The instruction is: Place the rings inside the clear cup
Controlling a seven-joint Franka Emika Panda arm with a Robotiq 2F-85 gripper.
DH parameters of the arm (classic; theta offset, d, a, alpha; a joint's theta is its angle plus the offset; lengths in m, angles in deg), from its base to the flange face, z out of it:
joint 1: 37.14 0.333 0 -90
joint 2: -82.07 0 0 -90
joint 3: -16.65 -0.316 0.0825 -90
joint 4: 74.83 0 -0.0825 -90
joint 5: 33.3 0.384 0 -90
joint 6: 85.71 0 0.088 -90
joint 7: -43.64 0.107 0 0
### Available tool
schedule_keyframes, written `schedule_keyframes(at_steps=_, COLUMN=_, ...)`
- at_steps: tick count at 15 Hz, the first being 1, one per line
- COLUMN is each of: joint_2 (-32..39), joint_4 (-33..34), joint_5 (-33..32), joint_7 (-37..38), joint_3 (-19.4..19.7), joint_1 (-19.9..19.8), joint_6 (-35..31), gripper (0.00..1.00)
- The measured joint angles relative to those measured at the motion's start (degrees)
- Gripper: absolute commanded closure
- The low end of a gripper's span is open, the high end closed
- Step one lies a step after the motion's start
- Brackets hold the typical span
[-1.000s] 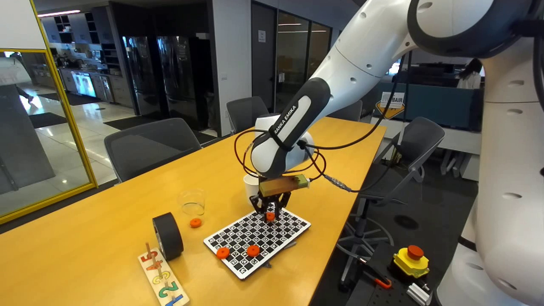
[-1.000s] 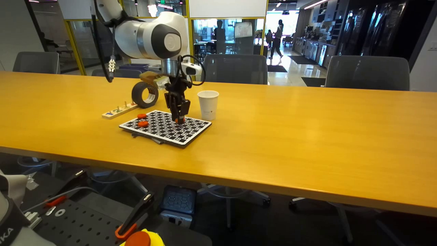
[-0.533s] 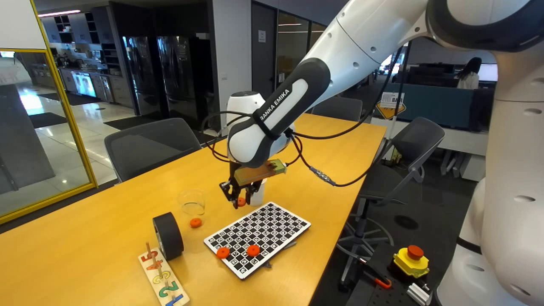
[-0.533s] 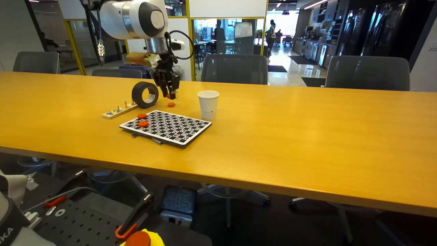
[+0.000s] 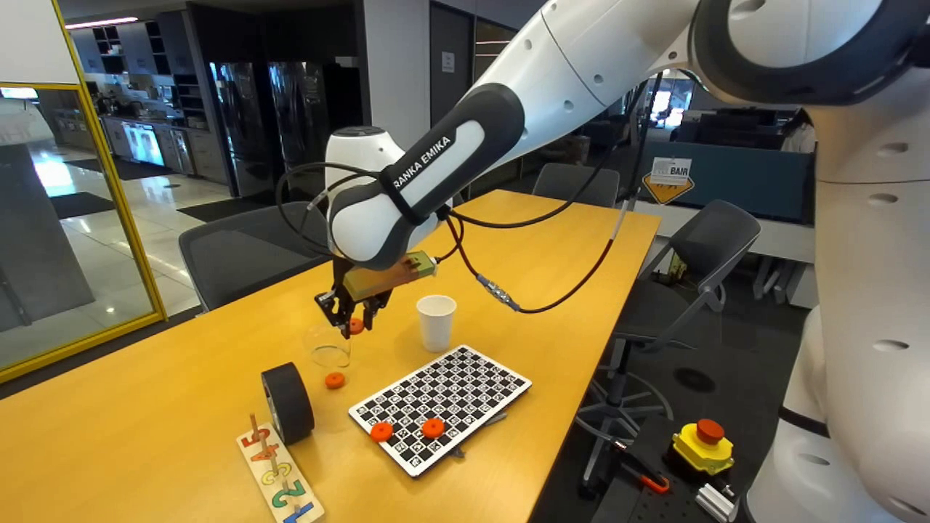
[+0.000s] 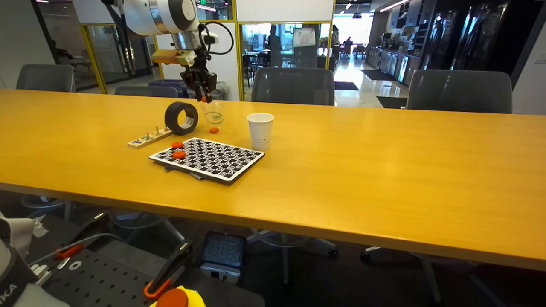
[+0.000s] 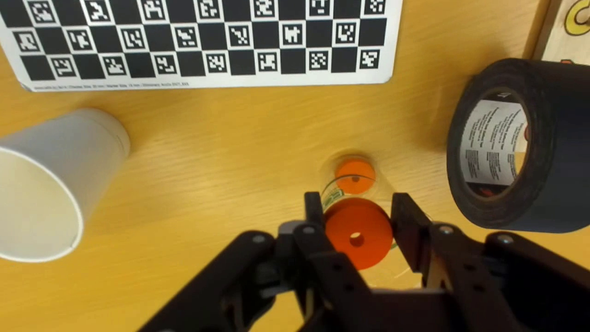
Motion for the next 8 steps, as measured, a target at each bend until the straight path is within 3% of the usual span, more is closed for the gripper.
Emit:
schedule_keyframes(at_steps=6, joint_2=7.78, joint_4=10.02, joint_5=0.00, joint_7=-3.28, joint_3=-0.13, joint_1=0.18, joint_6=2.77, gripper=0.80)
schedule_keyframes(at_steps=7, joint_2=8.80, joint_4=11.32, joint_5=0.00, joint_7=-3.67, joint_3=-0.13, joint_1=0.18, joint_6=3.18, gripper=0.34)
schedule_keyframes(at_steps=8, joint_2=9.74, joint_4=12.55, joint_5=0.00, joint_7=-3.98, joint_3=-0.13, joint_1=0.18, joint_6=3.65, gripper=0.32)
